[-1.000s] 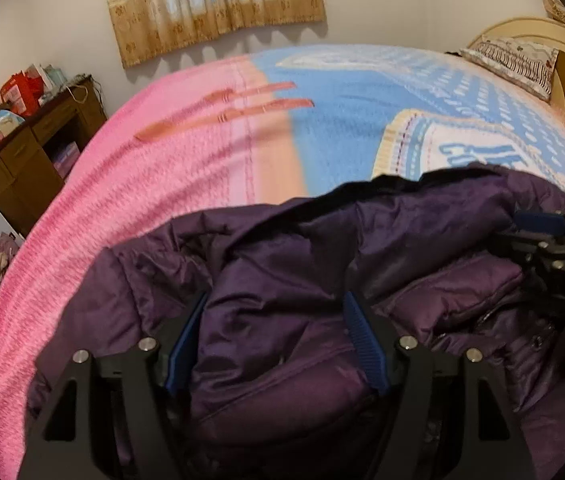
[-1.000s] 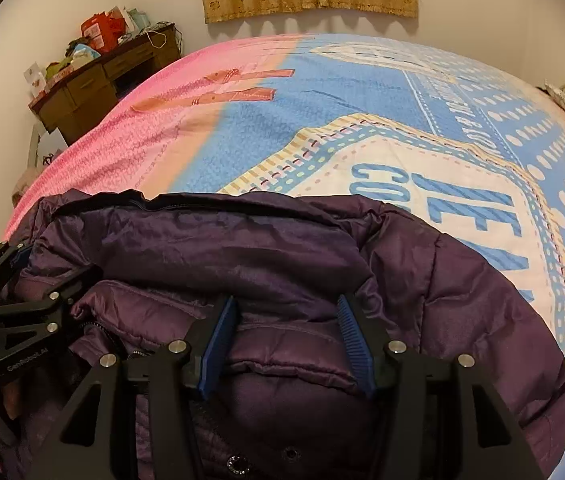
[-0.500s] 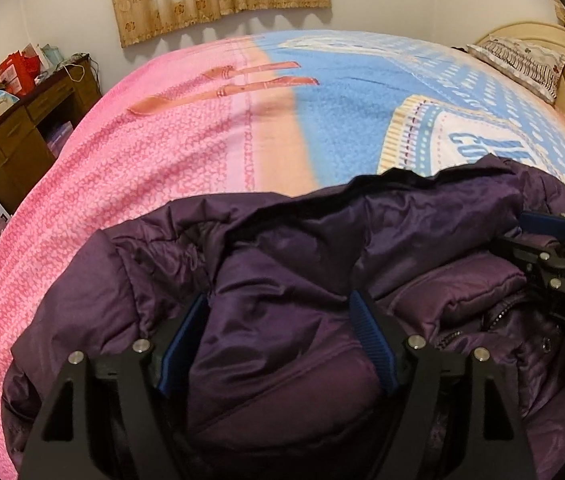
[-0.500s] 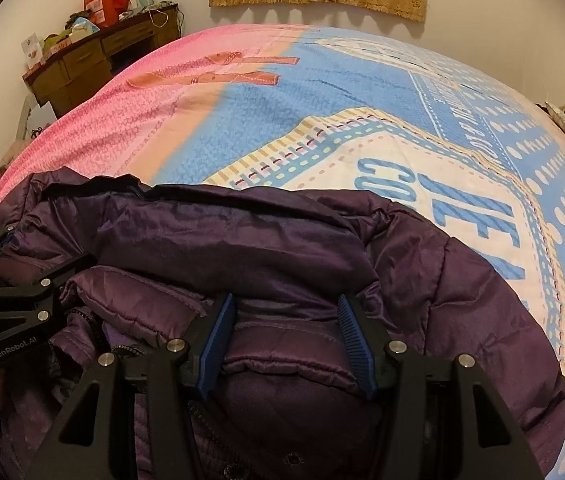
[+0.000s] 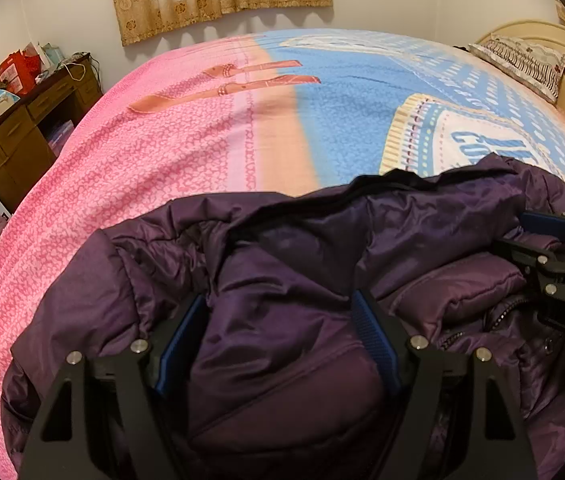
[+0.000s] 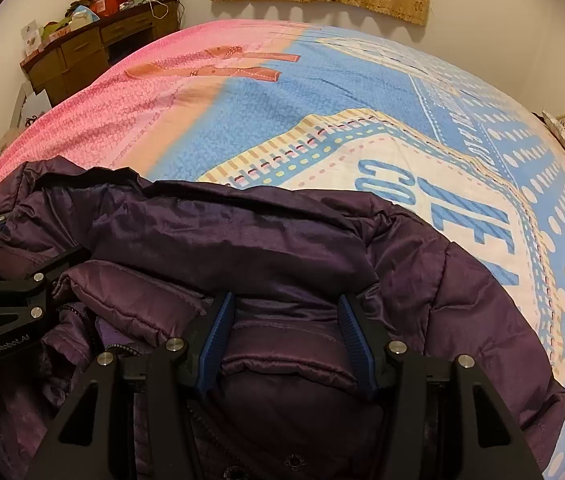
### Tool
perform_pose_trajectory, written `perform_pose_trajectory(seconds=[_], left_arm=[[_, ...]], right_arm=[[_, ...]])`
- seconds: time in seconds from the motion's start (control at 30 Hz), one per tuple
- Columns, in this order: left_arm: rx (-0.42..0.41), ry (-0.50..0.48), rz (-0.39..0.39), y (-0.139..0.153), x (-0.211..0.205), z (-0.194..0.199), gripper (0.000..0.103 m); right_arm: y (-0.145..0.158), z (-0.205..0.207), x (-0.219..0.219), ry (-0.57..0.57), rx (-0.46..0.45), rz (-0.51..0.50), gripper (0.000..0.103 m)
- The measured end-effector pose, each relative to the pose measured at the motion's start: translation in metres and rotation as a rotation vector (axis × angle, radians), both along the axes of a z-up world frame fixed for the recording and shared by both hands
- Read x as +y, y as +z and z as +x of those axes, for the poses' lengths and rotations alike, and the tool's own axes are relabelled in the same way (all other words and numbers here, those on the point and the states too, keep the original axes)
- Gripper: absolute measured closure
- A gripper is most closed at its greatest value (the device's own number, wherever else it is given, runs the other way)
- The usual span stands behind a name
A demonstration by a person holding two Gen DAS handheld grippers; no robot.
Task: Fold large clothes
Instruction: 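Hold the collar with both grippers and fold it over toward the jacket hem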
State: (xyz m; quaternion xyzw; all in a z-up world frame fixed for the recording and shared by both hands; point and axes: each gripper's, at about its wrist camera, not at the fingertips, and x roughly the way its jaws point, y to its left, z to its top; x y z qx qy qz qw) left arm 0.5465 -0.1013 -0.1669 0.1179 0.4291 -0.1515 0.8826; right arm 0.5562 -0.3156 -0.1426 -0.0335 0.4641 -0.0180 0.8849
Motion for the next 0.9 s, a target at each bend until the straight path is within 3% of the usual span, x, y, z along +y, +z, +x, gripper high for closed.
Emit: perform_pose_trajectory(seconds=[0.53,0.6,0.7,0.77,0.9], left_arm=[[-0.007,0.010,0.015,-0.001,-0.003,0.000,0.022],[0.009,0.020,-0.016,0.005,0.003,0.003,0.021],[-0.076,0.022,0.019,0.022,-0.002,-0.008,0.023],[-0.116,-0.006,-0.010,0.038,-0.009,-0.016,0.023],[-0.100,-0.083,-0.052,0.046,-0.032,-0.024,0.013]], right_arm=[[-0.001,0.000,0.005,0.002,0.002,-0.045,0.048],[-0.001,0.001,0.006,0.002,0.001,-0.048,0.048],[-0.001,0.001,0.005,0.001,-0.003,-0.039,0.048],[-0.001,0.000,0.005,0.000,-0.008,-0.033,0.048],[-0.001,-0.001,0.000,0.000,-0.015,-0.002,0.048]])
